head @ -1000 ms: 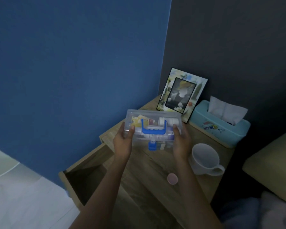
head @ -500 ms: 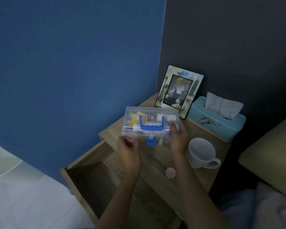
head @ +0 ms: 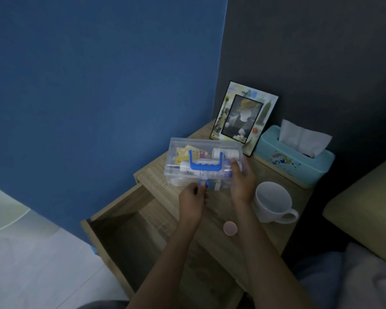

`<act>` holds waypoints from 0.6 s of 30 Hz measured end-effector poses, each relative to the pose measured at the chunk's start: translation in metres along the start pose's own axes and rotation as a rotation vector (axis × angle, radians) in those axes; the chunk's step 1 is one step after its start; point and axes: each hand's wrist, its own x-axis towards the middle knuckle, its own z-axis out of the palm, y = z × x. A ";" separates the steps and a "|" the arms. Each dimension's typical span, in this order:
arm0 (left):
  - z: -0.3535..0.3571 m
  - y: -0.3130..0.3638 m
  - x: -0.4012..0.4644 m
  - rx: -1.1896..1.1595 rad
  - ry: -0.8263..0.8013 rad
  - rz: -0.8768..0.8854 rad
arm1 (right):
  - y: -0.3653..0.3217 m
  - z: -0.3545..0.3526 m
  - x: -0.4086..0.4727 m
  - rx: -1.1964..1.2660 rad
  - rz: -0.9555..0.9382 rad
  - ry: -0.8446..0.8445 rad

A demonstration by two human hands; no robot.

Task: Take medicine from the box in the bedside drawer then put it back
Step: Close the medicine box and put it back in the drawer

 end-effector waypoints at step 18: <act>0.005 0.010 0.017 0.424 0.077 0.039 | -0.002 -0.003 0.003 0.053 0.031 -0.050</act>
